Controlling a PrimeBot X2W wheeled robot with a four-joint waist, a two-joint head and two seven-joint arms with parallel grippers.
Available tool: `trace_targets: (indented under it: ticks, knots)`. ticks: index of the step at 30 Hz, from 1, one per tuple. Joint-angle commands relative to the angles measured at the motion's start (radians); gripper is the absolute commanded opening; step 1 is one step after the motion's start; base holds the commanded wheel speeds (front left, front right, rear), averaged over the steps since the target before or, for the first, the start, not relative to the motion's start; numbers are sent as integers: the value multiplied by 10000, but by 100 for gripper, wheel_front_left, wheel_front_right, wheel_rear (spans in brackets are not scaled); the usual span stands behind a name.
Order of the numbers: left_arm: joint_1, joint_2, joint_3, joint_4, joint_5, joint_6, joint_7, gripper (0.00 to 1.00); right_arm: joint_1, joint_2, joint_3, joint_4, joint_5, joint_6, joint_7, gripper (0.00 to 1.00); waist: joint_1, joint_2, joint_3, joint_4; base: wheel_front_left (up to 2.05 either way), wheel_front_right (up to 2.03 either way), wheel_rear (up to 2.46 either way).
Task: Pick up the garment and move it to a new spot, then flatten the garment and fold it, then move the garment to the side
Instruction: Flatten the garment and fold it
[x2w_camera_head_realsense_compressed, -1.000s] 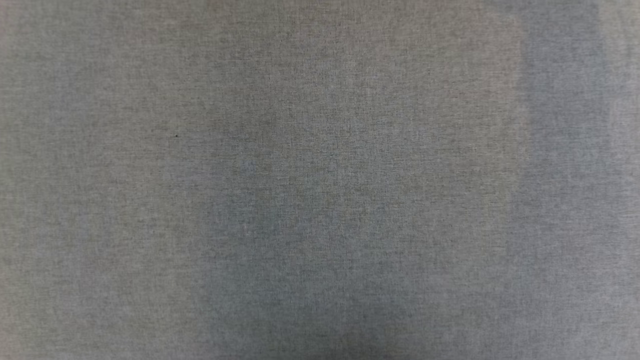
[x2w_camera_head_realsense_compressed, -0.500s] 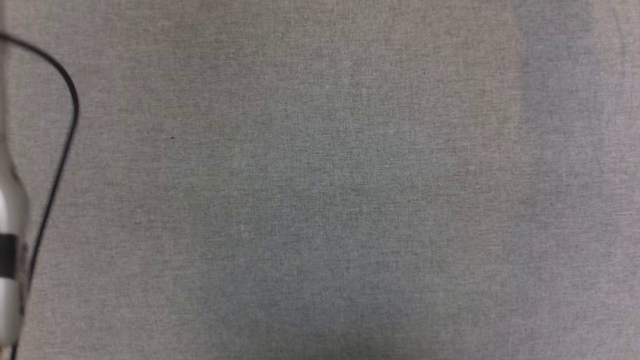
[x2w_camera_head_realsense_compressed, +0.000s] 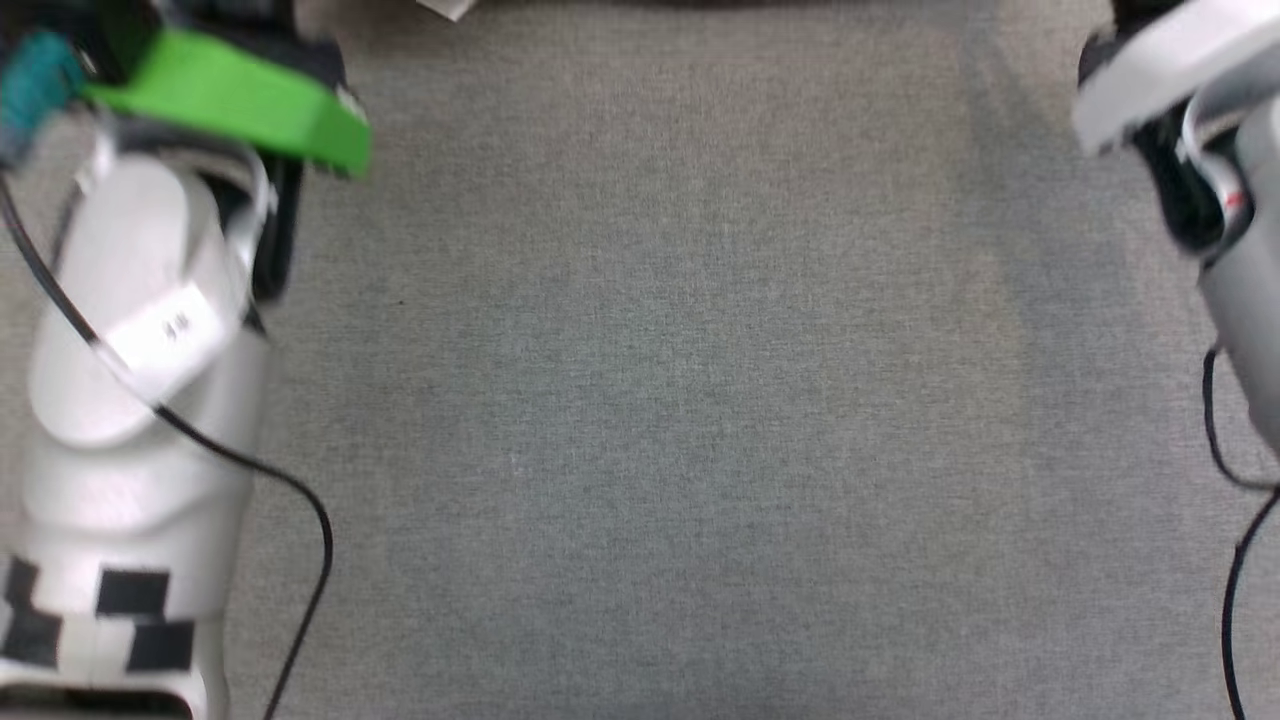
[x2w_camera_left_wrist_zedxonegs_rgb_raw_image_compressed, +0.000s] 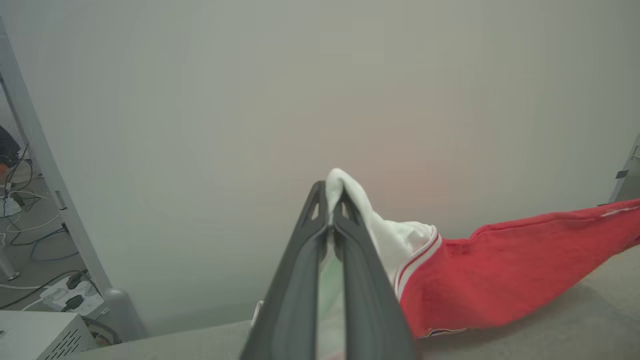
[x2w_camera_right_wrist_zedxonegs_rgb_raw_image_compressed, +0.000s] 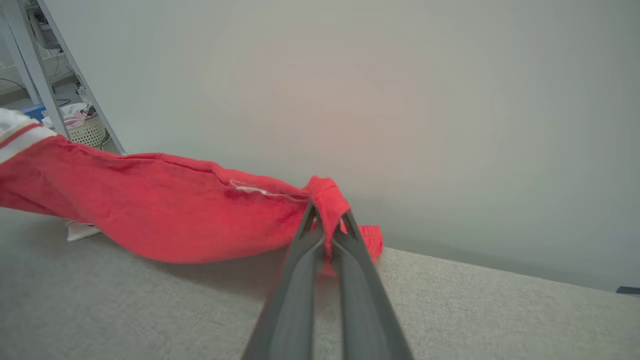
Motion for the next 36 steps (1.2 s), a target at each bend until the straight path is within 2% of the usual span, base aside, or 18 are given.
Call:
trace_targets:
  ticks: [1,6,12,20,26,36]
  knots:
    - [646,-89,86,-167,93,9,-58,0,527,-133,111,-180,156,-6,-88,0,1,0,-748,131,0,0,0]
    - [2616,-183,-130,-441,427,-27,-58,0,2268,-517,211,-727,474,-6,-89,0,1,0,-1493,243,0,0,0]
    - [4853,-289,-66,-707,311,-63,-58,0,4238,-896,706,-1147,760,-6,-77,0,1,0,-2345,278,0,0,0]
    - [7856,-835,164,-1031,173,60,-58,0,6542,-1677,1132,-2040,1510,-6,170,0,1,0,-3414,396,0,0,0]
    - [9270,-1062,160,-1043,150,42,-59,0,8091,-2167,954,-2802,1717,-6,521,0,1,0,-3859,505,0,0,0]
    - [11236,-1232,-541,-515,-184,-35,-19,0,11152,-2337,-381,-3986,1775,-6,872,0,1,0,-4504,737,0,0,0]
